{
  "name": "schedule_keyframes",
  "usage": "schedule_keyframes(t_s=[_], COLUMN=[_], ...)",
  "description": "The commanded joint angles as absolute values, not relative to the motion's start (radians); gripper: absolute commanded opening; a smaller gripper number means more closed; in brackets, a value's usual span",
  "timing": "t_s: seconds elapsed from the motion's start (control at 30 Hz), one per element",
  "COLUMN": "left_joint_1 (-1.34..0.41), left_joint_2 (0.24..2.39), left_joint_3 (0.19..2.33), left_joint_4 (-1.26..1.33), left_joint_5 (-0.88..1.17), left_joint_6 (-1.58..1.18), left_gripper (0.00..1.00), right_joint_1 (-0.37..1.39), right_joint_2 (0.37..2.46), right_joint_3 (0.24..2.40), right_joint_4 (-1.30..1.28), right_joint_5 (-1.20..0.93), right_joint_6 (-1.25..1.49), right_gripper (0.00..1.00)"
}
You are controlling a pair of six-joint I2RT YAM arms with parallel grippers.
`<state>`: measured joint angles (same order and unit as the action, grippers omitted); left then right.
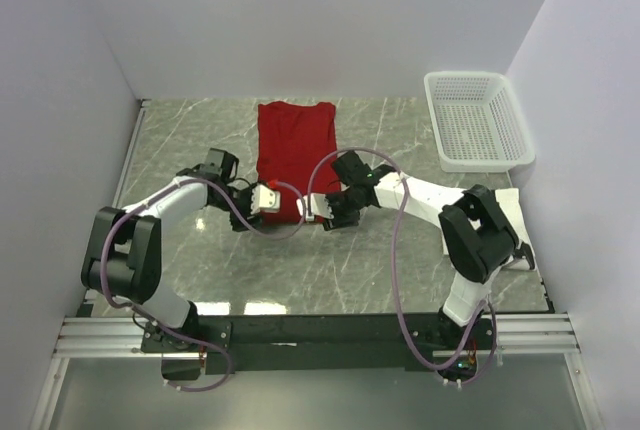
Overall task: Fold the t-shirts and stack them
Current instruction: Fold the tshirt
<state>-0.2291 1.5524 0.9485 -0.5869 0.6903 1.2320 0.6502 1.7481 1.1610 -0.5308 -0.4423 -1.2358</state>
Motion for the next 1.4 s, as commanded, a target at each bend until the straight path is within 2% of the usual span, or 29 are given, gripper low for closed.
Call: schedule_keyframes(t_s=[0.0,0.3,0.43,0.47,0.5,0.57,0.6,0.63,0.67,0.7,1.0,1.23,1.37], left_joint_1=[-0.267,-0.296,-0.296,-0.296,-0.296,-0.298,-0.298,-0.296,-0.296,-0.292,-0.183,-0.196,-0.233], left_joint_2=[1.525,1.584,1.627,1.635,1.652,1.660,1.651,1.641,1.628,1.596,1.502,1.398,1.245], left_joint_3=[0.904,0.851,0.871,0.876,0.879,0.887,0.887,0.885,0.879,0.879,1.080,1.063,1.003], left_joint_4=[-0.506,-0.388,-0.407,-0.402,-0.414,-0.422,-0.423,-0.428,-0.428,-0.429,-0.647,-0.759,-0.909], left_joint_5=[0.687,0.577,0.561,0.560,0.557,0.558,0.563,0.568,0.572,0.575,0.673,0.693,0.716], left_joint_6=[1.253,1.236,1.256,1.255,1.262,1.270,1.270,1.270,1.269,1.264,1.261,1.319,1.356], left_gripper=[0.63,0.61,0.56,0.52,0.43,0.32,0.21,0.16,0.11,0.02,0.01,0.01,0.01], right_joint_1=[0.653,0.686,0.686,0.684,0.686,0.686,0.686,0.686,0.689,0.687,0.643,0.660,0.698], right_joint_2=[1.764,1.851,1.884,1.887,1.888,1.885,1.882,1.876,1.872,1.867,1.683,1.614,1.492], right_joint_3=[1.151,1.164,1.184,1.184,1.181,1.167,1.169,1.172,1.186,1.196,1.322,1.298,1.241], right_joint_4=[-0.448,-0.393,-0.413,-0.410,-0.405,-0.397,-0.400,-0.408,-0.419,-0.426,-0.549,-0.598,-0.685], right_joint_5=[-0.394,-0.290,-0.259,-0.252,-0.245,-0.232,-0.230,-0.230,-0.227,-0.232,-0.292,-0.261,-0.273], right_joint_6=[-1.192,-1.206,-1.224,-1.227,-1.229,-1.223,-1.217,-1.209,-1.188,-1.172,-1.051,-1.060,-1.037], right_gripper=[0.52,0.49,0.40,0.36,0.34,0.23,0.18,0.04,0.00,0.00,0.00,0.00,0.00])
